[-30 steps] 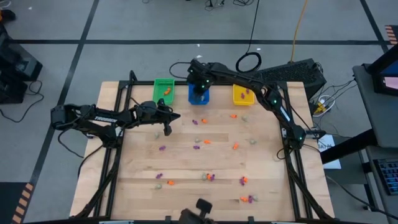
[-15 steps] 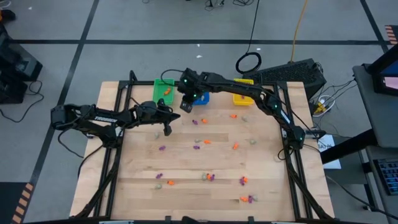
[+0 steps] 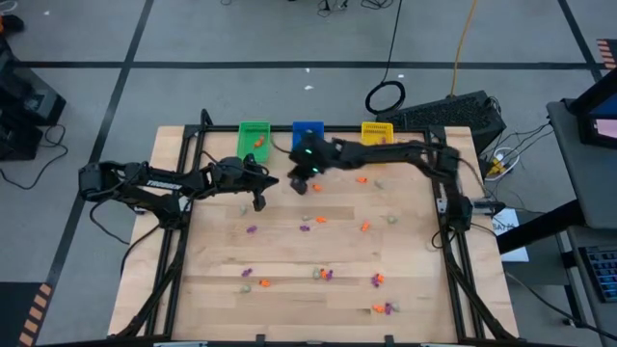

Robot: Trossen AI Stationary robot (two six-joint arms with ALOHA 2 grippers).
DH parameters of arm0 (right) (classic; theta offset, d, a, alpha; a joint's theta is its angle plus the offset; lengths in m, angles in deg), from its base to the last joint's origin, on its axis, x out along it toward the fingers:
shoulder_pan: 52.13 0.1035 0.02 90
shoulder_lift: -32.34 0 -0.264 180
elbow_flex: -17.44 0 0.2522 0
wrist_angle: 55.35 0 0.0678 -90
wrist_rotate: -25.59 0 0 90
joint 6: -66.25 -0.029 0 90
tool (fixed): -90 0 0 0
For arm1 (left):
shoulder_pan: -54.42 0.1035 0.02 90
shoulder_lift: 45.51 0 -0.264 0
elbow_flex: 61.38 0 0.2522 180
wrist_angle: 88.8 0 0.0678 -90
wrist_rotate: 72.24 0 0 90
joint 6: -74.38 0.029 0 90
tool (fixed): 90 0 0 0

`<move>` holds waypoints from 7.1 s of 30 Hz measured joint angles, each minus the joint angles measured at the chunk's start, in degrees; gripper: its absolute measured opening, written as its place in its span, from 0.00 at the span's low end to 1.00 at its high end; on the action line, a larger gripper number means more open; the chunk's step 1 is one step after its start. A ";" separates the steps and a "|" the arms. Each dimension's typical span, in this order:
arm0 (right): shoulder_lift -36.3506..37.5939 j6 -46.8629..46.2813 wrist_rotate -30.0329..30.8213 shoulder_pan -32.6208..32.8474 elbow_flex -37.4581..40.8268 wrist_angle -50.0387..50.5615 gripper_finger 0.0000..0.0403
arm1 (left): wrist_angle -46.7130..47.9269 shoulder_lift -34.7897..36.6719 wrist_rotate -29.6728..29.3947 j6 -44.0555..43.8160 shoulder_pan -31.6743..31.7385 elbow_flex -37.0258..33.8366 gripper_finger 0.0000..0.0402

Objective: Sort Halloween decoration
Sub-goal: Put the orange skeleton toy into the green bin

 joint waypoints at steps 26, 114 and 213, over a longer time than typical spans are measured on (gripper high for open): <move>22.01 -19.06 -9.02 8.76 44.81 -55.09 0.00 | -2.27 0.01 5.34 -0.59 -0.37 0.00 0.03; 11.61 3.28 13.59 17.33 34.35 -15.73 0.04 | -2.58 0.00 5.97 -1.53 -0.37 0.00 0.03; 4.30 -27.19 22.95 21.95 17.04 3.44 0.33 | -3.84 -9.78 -22.16 11.86 -17.33 5.57 0.47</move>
